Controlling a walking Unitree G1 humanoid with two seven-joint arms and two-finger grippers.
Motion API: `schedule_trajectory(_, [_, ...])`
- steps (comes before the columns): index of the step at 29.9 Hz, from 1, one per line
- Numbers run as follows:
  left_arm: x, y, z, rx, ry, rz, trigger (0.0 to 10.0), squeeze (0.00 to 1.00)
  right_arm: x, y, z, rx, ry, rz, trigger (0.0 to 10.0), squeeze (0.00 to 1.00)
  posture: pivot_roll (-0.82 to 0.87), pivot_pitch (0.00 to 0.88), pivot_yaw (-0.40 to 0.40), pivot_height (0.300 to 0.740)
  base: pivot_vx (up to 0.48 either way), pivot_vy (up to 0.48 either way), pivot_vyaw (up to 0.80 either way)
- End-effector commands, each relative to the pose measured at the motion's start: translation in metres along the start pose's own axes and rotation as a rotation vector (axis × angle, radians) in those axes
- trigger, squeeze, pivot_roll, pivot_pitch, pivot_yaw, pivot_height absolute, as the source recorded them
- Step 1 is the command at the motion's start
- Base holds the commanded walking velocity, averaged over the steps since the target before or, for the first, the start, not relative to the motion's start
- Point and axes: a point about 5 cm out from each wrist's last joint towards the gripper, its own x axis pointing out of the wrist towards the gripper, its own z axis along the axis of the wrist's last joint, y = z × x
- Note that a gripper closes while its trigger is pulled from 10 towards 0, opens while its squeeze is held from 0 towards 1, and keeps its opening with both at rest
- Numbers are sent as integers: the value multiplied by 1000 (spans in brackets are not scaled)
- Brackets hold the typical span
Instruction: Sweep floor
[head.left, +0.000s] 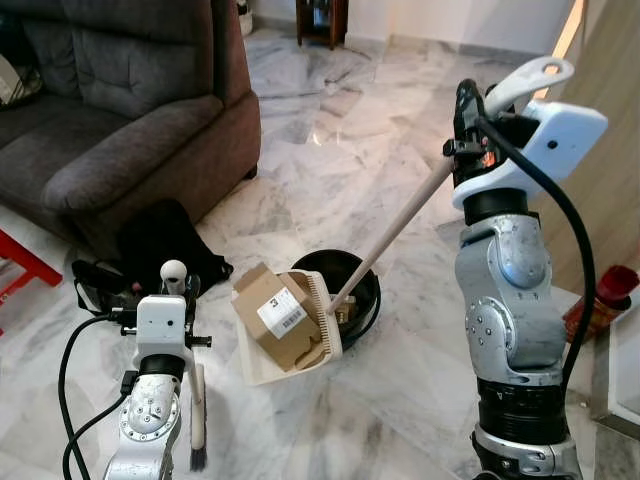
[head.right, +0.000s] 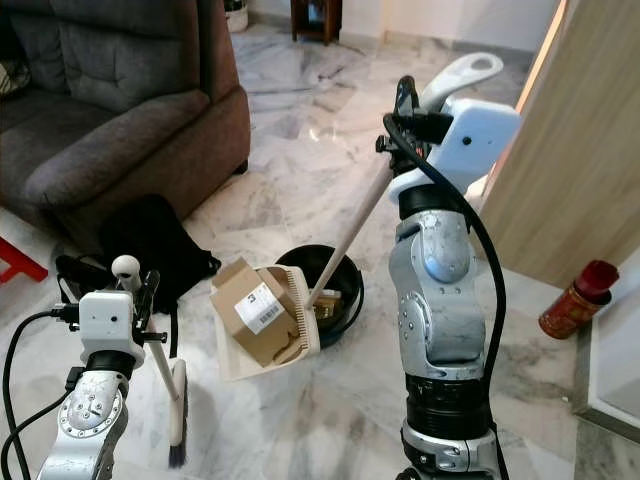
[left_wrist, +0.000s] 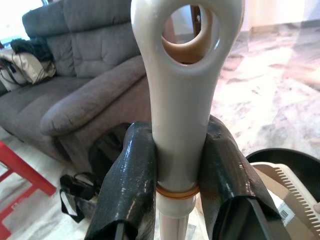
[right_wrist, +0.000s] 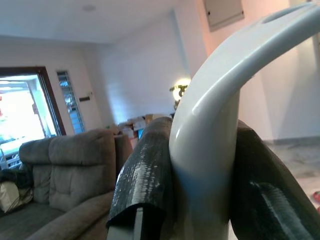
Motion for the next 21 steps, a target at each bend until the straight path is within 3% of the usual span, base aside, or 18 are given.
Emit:
schedule_trajectory(1, [2, 1, 6, 11, -32, 8, 10000, 0, 2, 8, 17, 38, -74, 23, 10000, 0, 110, 107, 44, 740, 345, 0, 0])
schedule_trajectory(16, [1, 0, 6, 11, -30, 8, 10000, 0, 3, 9, 16, 61, -69, 15, 10000, 0, 113, 107, 45, 740, 343, 0, 0])
schedule_trajectory(21, [2, 0, 6, 12, -32, 10, 10000, 0, 3, 9, 16, 63, -66, 13, 10000, 0, 113, 107, 45, 740, 343, 0, -745])
